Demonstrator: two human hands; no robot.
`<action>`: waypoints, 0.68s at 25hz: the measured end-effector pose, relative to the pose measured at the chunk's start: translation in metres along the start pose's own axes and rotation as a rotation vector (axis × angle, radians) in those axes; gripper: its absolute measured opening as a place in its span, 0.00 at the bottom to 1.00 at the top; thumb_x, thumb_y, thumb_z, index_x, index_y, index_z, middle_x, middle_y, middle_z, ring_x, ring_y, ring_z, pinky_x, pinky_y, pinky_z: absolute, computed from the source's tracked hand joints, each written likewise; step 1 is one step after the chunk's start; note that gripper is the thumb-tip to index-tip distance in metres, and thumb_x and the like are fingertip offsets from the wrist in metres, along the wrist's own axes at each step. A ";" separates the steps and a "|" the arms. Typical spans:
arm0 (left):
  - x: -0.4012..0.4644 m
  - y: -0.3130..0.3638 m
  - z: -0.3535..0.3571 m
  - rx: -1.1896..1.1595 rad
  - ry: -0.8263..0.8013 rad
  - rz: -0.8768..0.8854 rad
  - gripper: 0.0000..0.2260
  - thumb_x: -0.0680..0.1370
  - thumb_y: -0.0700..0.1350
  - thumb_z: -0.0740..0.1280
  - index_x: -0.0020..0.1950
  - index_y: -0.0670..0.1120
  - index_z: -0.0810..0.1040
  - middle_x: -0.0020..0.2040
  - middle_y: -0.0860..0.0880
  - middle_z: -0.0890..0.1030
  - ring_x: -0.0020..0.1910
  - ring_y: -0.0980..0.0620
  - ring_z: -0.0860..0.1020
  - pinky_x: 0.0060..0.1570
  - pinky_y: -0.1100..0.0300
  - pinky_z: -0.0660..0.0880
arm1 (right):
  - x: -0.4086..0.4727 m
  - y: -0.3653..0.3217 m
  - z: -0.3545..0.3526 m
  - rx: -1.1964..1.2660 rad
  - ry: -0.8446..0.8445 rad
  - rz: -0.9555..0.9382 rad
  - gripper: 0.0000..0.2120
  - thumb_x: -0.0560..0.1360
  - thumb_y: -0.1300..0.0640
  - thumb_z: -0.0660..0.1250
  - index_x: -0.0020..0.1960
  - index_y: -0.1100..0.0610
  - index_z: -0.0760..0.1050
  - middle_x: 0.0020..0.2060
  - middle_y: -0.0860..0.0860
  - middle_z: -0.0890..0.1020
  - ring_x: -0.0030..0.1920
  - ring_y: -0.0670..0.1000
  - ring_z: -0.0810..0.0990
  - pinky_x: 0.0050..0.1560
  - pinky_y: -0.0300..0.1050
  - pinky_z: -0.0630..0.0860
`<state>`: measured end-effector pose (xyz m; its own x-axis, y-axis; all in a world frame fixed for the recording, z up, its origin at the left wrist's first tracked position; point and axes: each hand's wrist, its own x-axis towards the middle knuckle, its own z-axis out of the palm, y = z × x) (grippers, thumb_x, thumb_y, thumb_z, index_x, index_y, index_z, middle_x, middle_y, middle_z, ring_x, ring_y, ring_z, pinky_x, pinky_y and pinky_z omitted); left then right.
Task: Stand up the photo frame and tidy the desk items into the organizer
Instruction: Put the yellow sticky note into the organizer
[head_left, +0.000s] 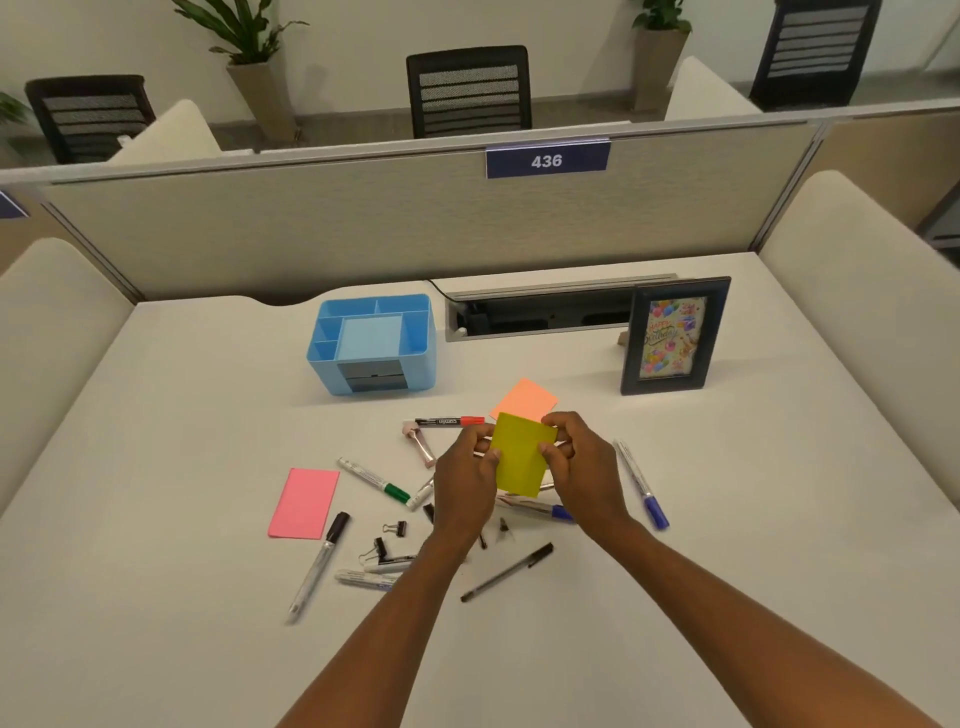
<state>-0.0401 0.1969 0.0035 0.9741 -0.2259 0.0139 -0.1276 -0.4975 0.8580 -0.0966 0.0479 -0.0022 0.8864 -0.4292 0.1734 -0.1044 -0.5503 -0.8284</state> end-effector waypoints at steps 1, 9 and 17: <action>0.008 -0.003 -0.006 0.013 0.012 0.002 0.11 0.80 0.42 0.65 0.62 0.48 0.75 0.52 0.50 0.81 0.49 0.54 0.78 0.42 0.69 0.72 | 0.009 -0.004 0.006 0.001 0.001 -0.022 0.10 0.78 0.60 0.66 0.58 0.53 0.75 0.48 0.48 0.81 0.45 0.47 0.78 0.42 0.36 0.75; 0.095 -0.040 -0.064 0.346 0.047 0.040 0.24 0.82 0.57 0.55 0.75 0.46 0.63 0.74 0.46 0.67 0.73 0.47 0.64 0.71 0.51 0.63 | 0.101 -0.047 0.057 -0.014 0.018 -0.101 0.09 0.79 0.60 0.65 0.58 0.55 0.76 0.49 0.52 0.82 0.46 0.49 0.80 0.45 0.39 0.78; 0.149 -0.071 -0.094 0.851 -0.135 0.066 0.34 0.81 0.61 0.54 0.79 0.46 0.42 0.80 0.45 0.43 0.78 0.44 0.41 0.75 0.42 0.41 | 0.220 -0.094 0.102 0.025 0.052 -0.279 0.10 0.75 0.66 0.65 0.53 0.55 0.78 0.41 0.48 0.81 0.40 0.46 0.80 0.42 0.46 0.80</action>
<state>0.1317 0.2769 -0.0070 0.9360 -0.3474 -0.0574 -0.3325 -0.9257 0.1804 0.1546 0.0784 0.0591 0.8551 -0.3003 0.4226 0.1515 -0.6349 -0.7576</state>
